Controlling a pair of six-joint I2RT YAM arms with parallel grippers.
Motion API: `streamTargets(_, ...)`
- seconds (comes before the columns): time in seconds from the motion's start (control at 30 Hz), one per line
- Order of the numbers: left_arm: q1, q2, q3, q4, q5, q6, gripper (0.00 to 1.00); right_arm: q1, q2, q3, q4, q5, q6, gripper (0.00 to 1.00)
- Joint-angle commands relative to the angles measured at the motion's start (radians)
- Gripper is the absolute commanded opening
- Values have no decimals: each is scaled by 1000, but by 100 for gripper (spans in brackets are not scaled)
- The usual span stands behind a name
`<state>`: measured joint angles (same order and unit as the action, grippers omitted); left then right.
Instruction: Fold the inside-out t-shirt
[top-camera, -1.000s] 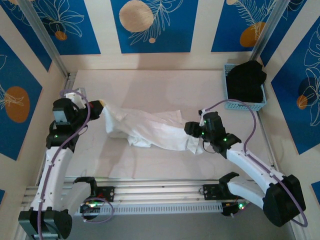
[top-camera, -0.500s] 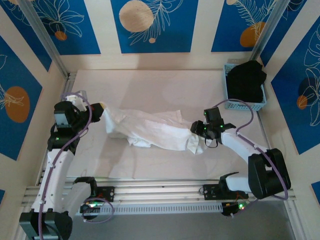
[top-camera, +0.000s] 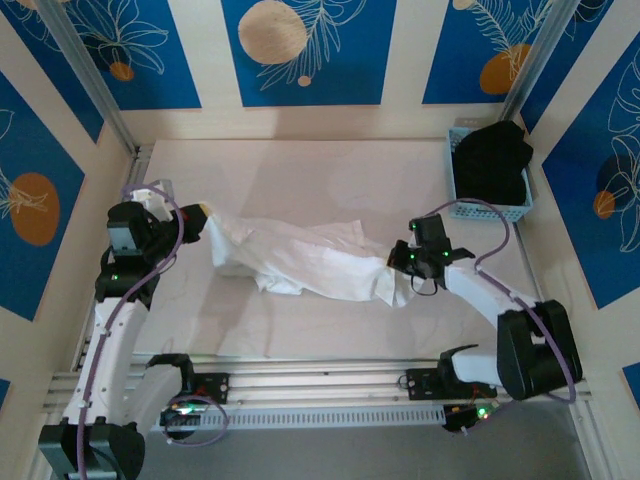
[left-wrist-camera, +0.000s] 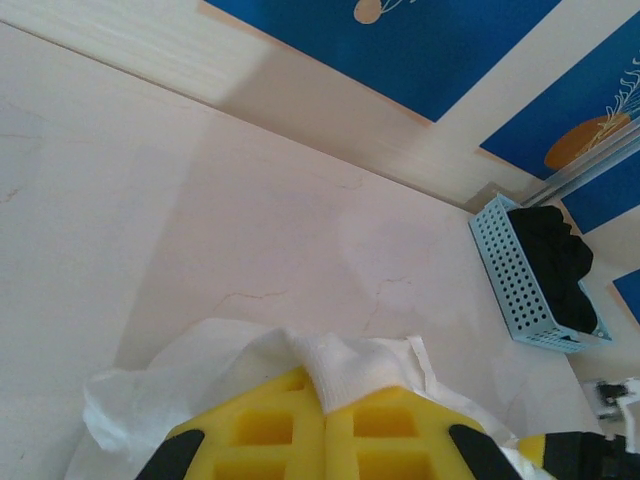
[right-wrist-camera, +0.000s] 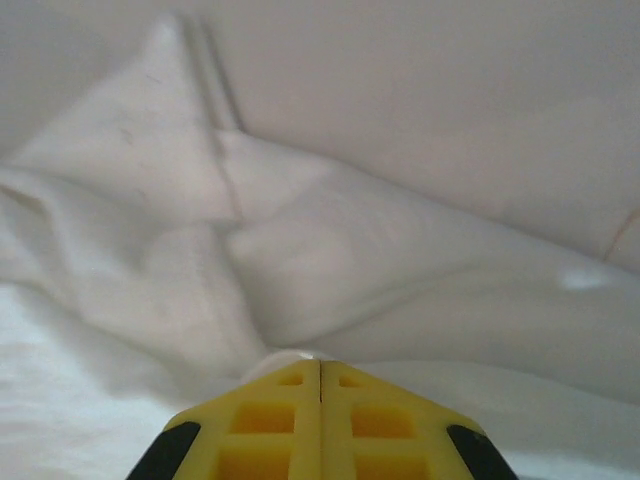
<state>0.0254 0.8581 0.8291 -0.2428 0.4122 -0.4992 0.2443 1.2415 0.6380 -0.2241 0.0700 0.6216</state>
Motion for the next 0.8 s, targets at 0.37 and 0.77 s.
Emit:
streamTargets(0.37,357,134,332,270,205,-403,0,-79,-159,461,113,-292,-169,0)
streamTargets(0.77,336,-43,-13,150,243,-262,0,-25,-380,-69,77,-361,-45,0)
